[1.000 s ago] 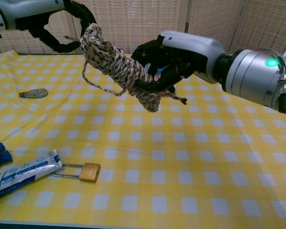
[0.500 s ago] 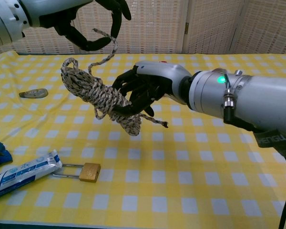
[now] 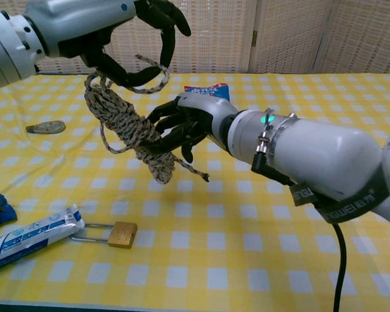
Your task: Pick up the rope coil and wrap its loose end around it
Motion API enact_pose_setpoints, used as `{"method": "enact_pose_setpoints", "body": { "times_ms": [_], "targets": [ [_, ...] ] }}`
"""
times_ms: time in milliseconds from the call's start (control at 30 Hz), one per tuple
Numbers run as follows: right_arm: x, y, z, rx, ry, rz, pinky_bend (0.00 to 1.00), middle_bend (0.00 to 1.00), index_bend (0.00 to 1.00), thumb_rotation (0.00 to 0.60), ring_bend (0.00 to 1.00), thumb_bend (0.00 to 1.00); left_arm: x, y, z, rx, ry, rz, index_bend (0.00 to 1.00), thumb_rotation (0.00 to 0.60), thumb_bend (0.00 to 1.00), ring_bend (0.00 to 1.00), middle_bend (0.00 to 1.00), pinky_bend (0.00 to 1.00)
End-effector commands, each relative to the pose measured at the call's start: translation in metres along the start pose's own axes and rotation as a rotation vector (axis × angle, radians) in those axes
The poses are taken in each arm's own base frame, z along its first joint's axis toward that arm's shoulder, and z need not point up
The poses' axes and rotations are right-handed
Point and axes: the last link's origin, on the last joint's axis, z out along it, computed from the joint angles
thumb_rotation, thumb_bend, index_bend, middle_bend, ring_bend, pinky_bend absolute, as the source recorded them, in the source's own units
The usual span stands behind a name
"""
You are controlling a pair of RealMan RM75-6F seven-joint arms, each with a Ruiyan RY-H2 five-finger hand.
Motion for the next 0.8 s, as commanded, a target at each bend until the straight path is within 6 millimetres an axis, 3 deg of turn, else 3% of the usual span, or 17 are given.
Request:
{"method": "enact_pose_setpoints", "body": {
  "times_ms": [33,500,800],
  "targets": [
    [-0.005,-0.001,0.006,0.005,0.013,0.079,0.72,0.76,0.91,0.6,0.8,0.71,-0.003,0.001,-0.002,0.002,0.004,-0.013,0.58,0.6,0.56,0.15,0.21,0.14],
    [0.0,-0.003,0.017,0.034,0.201,0.388,0.72,0.76,0.91,0.6,0.8,0.71,-0.008,0.002,-0.025,0.008,0.064,-0.065,0.59,0.6,0.56,0.07,0.12,0.13],
    [0.017,-0.003,0.011,0.144,0.282,0.567,0.73,0.76,0.91,0.6,0.82,0.71,-0.013,-0.005,-0.041,0.032,0.086,-0.152,0.59,0.6,0.56,0.04,0.07,0.13]
  ]
}}
